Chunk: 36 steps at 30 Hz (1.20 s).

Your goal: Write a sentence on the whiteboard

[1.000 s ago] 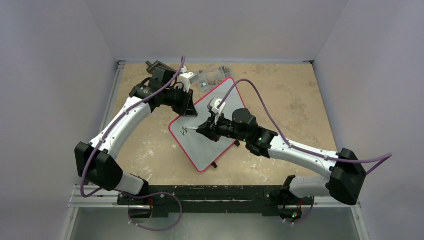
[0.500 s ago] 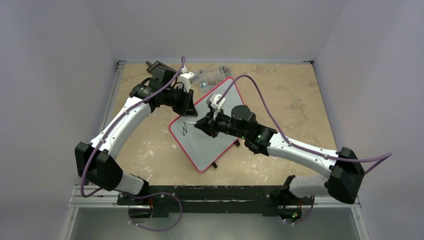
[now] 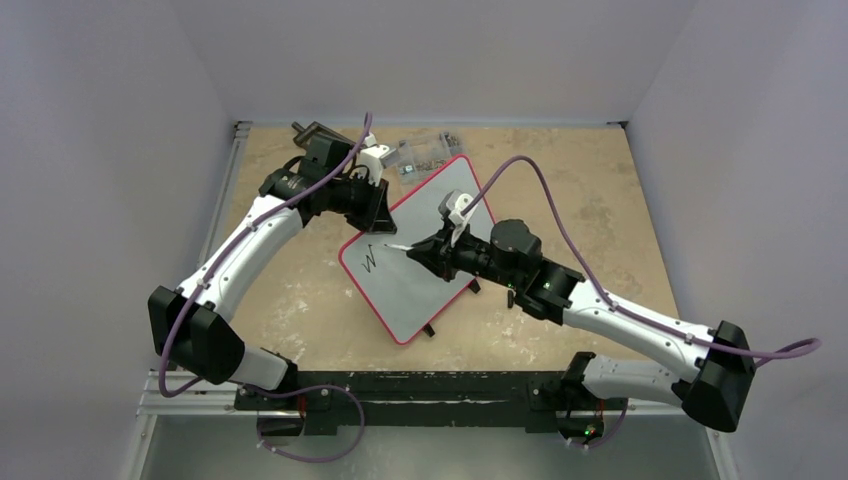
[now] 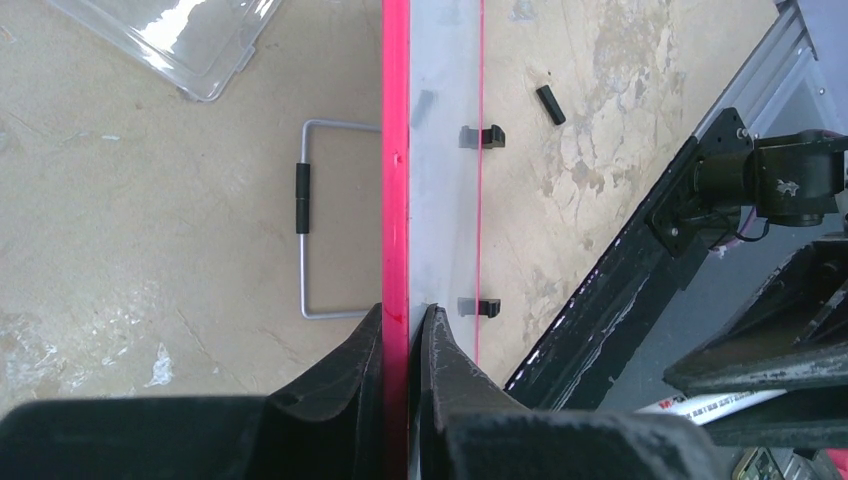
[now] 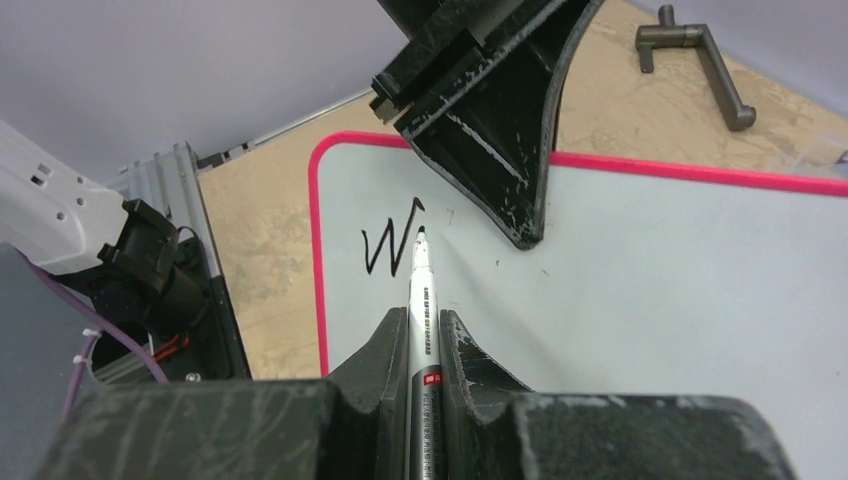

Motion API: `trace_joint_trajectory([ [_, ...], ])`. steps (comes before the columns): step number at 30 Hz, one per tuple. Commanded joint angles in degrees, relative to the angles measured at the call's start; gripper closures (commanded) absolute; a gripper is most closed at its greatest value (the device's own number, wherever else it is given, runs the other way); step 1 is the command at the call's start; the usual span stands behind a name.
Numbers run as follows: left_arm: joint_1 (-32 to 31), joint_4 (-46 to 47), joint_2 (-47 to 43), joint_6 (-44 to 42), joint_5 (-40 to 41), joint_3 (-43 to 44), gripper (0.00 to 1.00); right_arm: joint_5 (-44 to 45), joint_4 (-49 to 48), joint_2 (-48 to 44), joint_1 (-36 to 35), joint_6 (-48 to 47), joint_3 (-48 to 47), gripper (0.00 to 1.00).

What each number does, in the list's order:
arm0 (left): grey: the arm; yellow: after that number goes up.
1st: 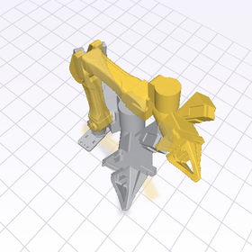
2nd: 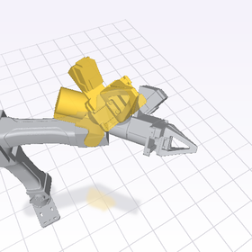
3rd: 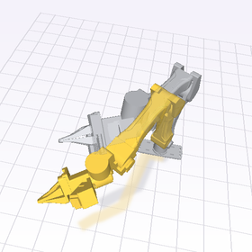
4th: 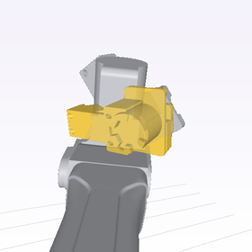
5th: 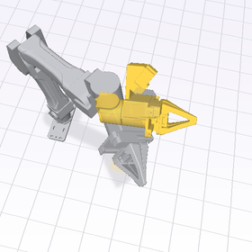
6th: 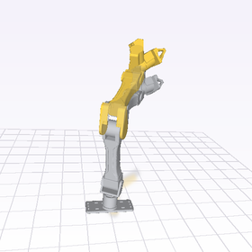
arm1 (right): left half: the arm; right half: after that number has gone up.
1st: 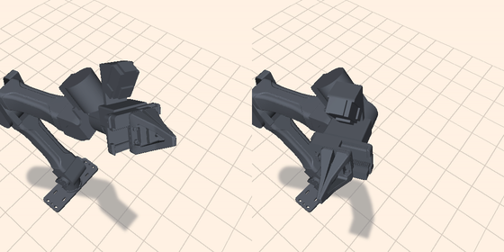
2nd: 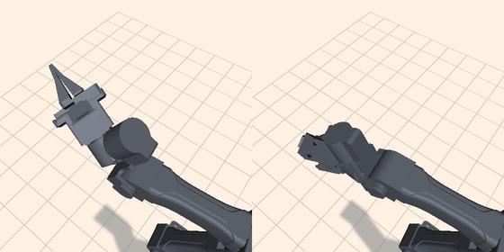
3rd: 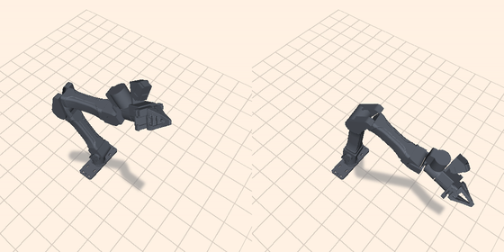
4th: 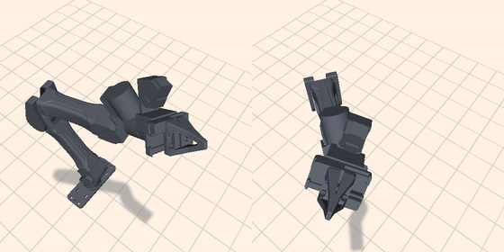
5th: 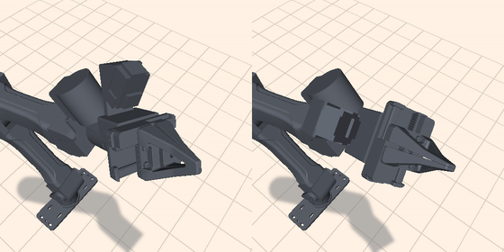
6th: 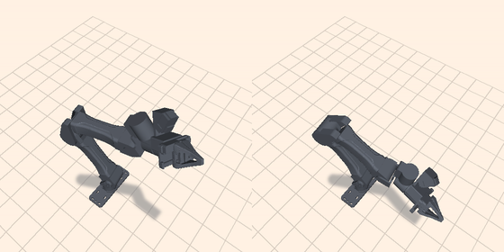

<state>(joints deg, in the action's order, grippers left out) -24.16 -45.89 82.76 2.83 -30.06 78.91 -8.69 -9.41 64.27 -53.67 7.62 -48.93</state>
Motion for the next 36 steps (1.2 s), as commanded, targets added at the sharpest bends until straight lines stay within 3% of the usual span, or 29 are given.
trace_joint_trajectory([
  [1,-0.61,-3.09,1.02,-7.36,15.01,-0.87,1.00,3.46,-0.93,-2.65,0.15,0.65,2.98,1.00],
  [10,-1.08,-3.69,1.11,-5.52,13.61,0.20,1.00,6.34,-1.50,-5.29,0.14,1.00,6.27,1.00],
  [17,-1.93,-7.12,2.13,-3.36,17.61,2.91,1.00,6.06,-2.93,-6.10,0.14,0.85,6.56,1.00],
  [36,-2.03,-5.03,0.35,-4.22,19.45,-0.51,1.00,1.04,-6.61,0.16,0.14,0.50,2.64,1.00],
])
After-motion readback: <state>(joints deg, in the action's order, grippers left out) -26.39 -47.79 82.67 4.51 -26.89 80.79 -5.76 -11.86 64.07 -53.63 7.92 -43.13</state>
